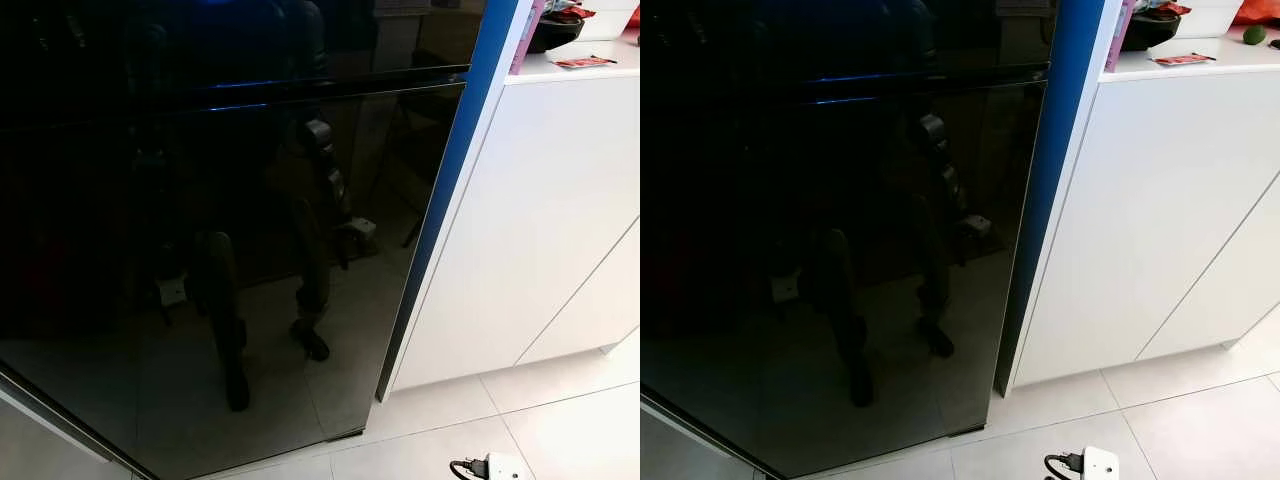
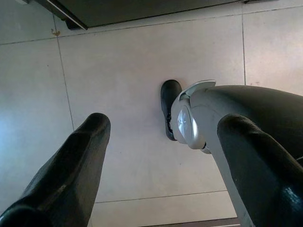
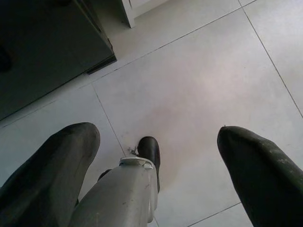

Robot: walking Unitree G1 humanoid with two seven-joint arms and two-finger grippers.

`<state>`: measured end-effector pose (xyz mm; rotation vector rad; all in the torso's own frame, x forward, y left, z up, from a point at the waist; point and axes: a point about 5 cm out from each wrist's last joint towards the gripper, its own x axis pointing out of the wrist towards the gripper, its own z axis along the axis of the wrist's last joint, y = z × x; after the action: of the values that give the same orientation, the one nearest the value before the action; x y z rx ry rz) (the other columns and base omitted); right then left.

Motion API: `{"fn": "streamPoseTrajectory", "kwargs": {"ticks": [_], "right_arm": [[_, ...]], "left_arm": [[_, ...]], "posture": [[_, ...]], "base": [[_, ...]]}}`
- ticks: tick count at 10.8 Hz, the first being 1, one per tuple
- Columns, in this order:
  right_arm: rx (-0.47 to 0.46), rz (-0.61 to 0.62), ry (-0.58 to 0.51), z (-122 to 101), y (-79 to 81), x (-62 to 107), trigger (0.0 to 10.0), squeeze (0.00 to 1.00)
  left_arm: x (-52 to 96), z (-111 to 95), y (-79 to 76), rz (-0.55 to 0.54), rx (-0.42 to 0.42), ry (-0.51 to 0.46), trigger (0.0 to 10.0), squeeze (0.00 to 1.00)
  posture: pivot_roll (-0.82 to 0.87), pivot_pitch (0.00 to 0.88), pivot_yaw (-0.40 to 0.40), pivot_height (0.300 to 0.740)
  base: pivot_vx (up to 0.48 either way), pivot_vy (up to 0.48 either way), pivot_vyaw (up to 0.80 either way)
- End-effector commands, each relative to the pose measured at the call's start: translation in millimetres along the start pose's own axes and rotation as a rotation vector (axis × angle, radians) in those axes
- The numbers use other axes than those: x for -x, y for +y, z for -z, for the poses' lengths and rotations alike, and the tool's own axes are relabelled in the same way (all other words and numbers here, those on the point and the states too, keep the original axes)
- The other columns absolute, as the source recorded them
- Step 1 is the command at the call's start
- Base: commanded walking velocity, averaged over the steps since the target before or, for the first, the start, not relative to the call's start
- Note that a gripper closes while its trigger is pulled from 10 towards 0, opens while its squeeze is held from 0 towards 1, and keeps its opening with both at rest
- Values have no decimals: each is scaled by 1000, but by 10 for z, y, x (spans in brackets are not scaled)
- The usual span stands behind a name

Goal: Restocking fridge

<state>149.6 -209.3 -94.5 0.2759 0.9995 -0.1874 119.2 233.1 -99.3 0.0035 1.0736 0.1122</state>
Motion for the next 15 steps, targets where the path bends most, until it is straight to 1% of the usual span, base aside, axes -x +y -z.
{"fn": "streamPoseTrajectory", "kwargs": {"ticks": [1,6,7,8,15], "right_arm": [[-12,4,-6,12,-6,4,10000,0],[-12,4,-6,12,-6,4,10000,0],[-13,5,-2,14,-6,4,10000,0],[-17,-5,4,-11,8,-4,10000,0],[-19,-10,11,-26,15,-9,10000,0]], "left_arm": [[8,35,17,-5,7,12,10000,0],[8,35,17,-5,7,12,10000,0],[8,33,18,-5,7,12,10000,0],[1,14,6,-11,51,4,10000,0],[-2,1,8,-14,61,4,10000,0]], "posture": [[66,0,-22,740],[66,0,-22,740],[0,0,0,740],[105,0,-30,740],[106,0,-30,740]], "base": [[0,0,0],[0,0,0],[0,0,0],[0,0,0],[0,0,0]]}}
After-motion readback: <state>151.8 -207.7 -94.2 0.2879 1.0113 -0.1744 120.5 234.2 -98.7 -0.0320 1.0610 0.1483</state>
